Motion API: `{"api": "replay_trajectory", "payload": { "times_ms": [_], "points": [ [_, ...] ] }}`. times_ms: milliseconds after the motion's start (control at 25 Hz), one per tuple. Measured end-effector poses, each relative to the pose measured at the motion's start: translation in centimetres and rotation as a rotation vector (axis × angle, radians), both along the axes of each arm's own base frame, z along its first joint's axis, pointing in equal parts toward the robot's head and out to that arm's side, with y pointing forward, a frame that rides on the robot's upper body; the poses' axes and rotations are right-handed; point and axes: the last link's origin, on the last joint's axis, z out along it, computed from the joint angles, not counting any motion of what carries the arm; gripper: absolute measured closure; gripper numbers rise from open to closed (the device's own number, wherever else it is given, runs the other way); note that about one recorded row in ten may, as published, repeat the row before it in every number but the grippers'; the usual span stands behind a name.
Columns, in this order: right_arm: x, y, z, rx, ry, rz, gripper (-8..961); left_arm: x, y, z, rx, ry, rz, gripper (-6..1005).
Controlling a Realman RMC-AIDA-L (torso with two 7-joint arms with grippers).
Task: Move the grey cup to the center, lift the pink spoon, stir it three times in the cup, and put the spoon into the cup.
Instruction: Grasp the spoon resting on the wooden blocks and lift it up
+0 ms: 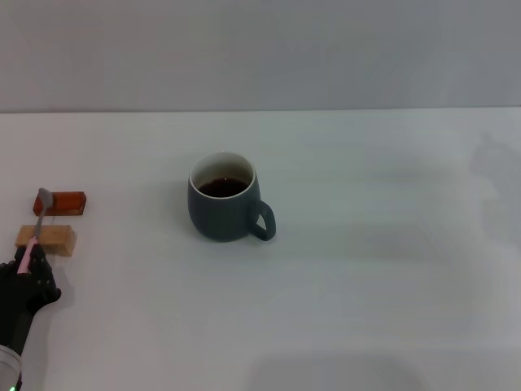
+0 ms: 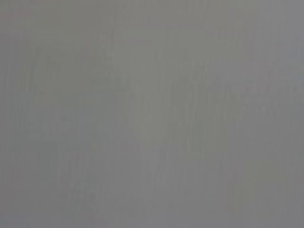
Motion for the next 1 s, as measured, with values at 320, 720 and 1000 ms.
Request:
{"api": "replay_trajectory", "payload": {
  "times_ms": [320,720,1000],
  "points": [
    [-0.1,0.0,0.0,0.0,0.0,0.001,954,0.4,0.0,0.3,0.019,-0.009,-0.015,853],
    [-0.3,0.2,0.1,0.001,0.0,0.006,954,0.6,0.0,0.5,0.03,-0.021,-0.021,854],
    [-0.3,0.2,0.1,0.004,0.001,0.006,955,1.3,-0.1,0.8,0.063,-0.042,-0.039,854]
  ]
}}
